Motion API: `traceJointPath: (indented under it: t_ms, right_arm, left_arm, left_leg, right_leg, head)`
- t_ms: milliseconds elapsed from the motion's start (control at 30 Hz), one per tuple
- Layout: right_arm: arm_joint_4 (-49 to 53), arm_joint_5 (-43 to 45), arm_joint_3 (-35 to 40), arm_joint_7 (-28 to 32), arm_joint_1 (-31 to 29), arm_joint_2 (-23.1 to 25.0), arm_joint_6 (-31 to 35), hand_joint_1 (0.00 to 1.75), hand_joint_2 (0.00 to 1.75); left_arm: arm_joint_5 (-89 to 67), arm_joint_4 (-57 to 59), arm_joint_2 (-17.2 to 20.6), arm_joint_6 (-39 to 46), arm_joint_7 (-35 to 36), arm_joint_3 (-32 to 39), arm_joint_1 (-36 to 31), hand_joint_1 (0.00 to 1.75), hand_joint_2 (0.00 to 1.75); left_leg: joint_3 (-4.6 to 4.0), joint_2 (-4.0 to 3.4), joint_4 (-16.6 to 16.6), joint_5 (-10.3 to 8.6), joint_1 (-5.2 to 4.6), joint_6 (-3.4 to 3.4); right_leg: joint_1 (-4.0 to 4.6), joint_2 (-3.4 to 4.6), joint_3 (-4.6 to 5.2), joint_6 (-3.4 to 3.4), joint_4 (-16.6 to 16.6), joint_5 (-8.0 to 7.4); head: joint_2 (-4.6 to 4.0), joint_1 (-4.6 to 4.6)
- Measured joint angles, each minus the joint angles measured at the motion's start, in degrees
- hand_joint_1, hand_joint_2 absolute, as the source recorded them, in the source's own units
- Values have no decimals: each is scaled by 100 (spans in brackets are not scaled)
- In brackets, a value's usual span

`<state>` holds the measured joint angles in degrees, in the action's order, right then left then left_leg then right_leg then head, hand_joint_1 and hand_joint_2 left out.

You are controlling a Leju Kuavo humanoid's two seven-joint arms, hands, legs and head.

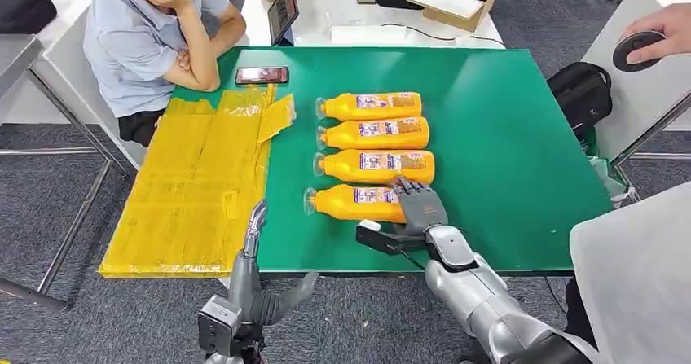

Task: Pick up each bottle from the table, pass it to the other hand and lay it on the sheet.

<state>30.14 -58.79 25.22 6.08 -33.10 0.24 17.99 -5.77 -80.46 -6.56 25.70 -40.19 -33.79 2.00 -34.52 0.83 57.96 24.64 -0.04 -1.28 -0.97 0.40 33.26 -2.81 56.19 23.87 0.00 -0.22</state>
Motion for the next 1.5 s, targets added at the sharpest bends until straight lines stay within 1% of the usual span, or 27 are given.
traceJointPath:
  t_ms: [133, 333, 433, 500, 567, 667, 733, 867, 1033, 1167, 1233, 1333, 1400, 1500]
  right_arm:
    - [-7, 83, 0, 0, -34, 0, -168, 175, 175]
    - [-9, 284, -2, 142, -18, -7, -199, 175, 175]
    - [-9, 531, -33, 407, 16, -15, -247, 175, 175]
    - [7, 809, -96, 720, 64, -24, -295, 175, 175]
    - [72, 1131, -175, 1137, 144, -22, -356, 175, 175]
    - [271, 1625, -311, 1695, 347, 4, -479, 175, 175]
    - [501, 1950, -407, 1954, 546, 26, -551, 175, 175]
    - [1055, 2301, -548, 2155, 972, 87, -450, 175, 175]
    - [1765, 2550, -653, 2199, 1528, 118, -227, 175, 175]
    - [2186, 2767, -778, 2282, 1843, 151, 112, 175, 175]
    - [2384, 2900, -830, 2317, 2003, 166, 297, 173, 175]
    - [2687, 3191, -949, 2488, 2200, 208, 615, 173, 175]
    - [2922, 3361, -1021, 2603, 2315, 238, 732, 173, 175]
    - [3143, 3421, -1056, 2653, 2420, 275, 750, 173, 175]
  left_arm:
    - [-52, -4, 0, -2, 0, 17, 17, 0, 175]
    - [-81, -4, -4, -57, 0, 101, 71, 0, 175]
    - [-81, -13, -4, -122, 0, 140, 88, 0, 175]
    - [-52, -33, -4, -155, 0, 153, 89, 0, 175]
    - [30, -55, -2, -192, 0, 164, 89, 0, 175]
    - [186, -85, -4, -201, 0, 236, 89, 0, 175]
    - [295, -85, -7, -179, 0, 308, 95, 0, 175]
    - [517, -85, -39, 48, 0, 491, 122, 0, 175]
    - [778, -85, -105, 194, 0, 771, 181, 0, 175]
    - [1222, -85, -201, 278, 61, 999, 219, 0, 175]
    - [1477, -85, -199, 52, 237, 1075, 241, 0, 175]
    - [2001, -44, -170, -981, 855, 1064, 290, 0, 175]
    - [2079, 33, -131, -1475, 962, 955, 314, 0, 175]
    - [2072, 103, -101, -1584, 960, 829, 347, 0, 175]
  left_leg:
    - [17, -1, 0, 1, 0, 0]
    - [30, -3, 0, 3, 1, 2]
    - [44, -8, 0, 6, 1, 2]
    - [59, -18, -1, 18, 1, 13]
    - [69, -25, -2, 21, 2, 15]
    - [81, -36, -2, 24, 3, 18]
    - [83, -35, -2, 24, 9, 19]
    - [79, -34, -2, 23, 13, 20]
    - [48, -33, -2, 19, 14, 20]
    - [26, -26, -2, 19, 13, 20]
    - [10, -21, -2, 18, 12, 18]
    - [-4, -20, -2, 18, 12, 18]
    - [-11, -21, -2, 18, 12, 18]
    - [-17, -23, -2, 19, 12, 18]
  right_leg:
    - [0, 0, -15, 0, -1, 0]
    - [1, 1, -21, 1, -2, 2]
    - [2, 1, -24, 2, -3, 3]
    - [2, 3, -33, 3, -4, 4]
    - [3, 24, -46, 4, -4, 4]
    - [5, 37, -50, 6, -5, 2]
    - [12, 37, -51, 6, -5, 2]
    - [16, 37, -53, 9, -4, 1]
    - [16, 35, -32, 8, -1, 1]
    - [14, 34, -20, 5, -1, 3]
    - [13, 30, -5, 5, -1, 3]
    - [13, 27, 8, 5, 0, 3]
    - [13, 27, 15, 5, 0, 3]
    - [13, 27, 24, 4, -1, 4]
  head:
    - [0, 0]
    - [0, 0]
    - [0, 0]
    - [0, 0]
    - [0, 0]
    - [0, 0]
    - [0, 2]
    - [0, 0]
    - [0, 0]
    - [0, 2]
    - [0, 0]
    - [0, 0]
    - [0, 0]
    - [0, 0]
